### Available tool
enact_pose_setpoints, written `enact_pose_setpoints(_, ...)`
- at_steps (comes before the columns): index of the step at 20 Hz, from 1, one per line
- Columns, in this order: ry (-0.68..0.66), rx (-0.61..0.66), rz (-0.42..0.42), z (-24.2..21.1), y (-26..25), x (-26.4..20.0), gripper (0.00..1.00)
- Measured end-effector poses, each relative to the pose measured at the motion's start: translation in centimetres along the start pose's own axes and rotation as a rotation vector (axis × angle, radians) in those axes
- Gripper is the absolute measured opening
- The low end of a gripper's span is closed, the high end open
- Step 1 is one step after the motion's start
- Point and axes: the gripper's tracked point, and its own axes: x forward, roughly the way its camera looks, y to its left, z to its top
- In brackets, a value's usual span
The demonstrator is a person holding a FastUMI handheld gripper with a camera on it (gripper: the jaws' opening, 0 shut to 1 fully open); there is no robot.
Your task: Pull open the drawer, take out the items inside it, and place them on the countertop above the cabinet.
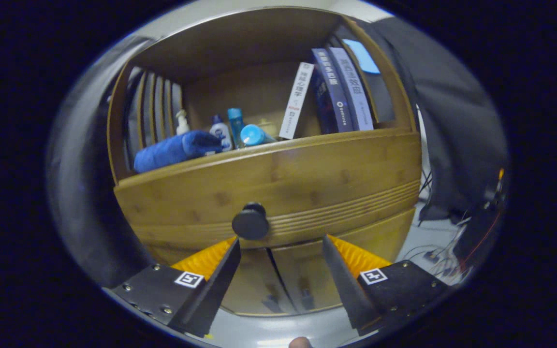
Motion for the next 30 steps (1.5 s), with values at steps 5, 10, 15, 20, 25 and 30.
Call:
enact_pose_setpoints(5, -0.048, 0.009, -0.014, 4.3, -0.5, -5.4, 1.00)
enact_pose_setpoints(10, -0.150, -0.077, 0.049, 10.6, 2.2, -10.6, 1.00)
enact_pose_setpoints(15, -0.251, -0.155, 0.096, 18.3, 4.7, -17.6, 1.00)
enact_pose_setpoints(20, -0.386, -0.196, 0.084, 26.2, 5.5, -24.6, 1.00)
enact_pose_setpoints(25, -0.397, -0.127, 0.084, 27.8, 4.8, -27.5, 1.00)
enact_pose_setpoints(30, -0.308, -0.052, 0.081, 25.6, 3.9, -25.5, 1.00)
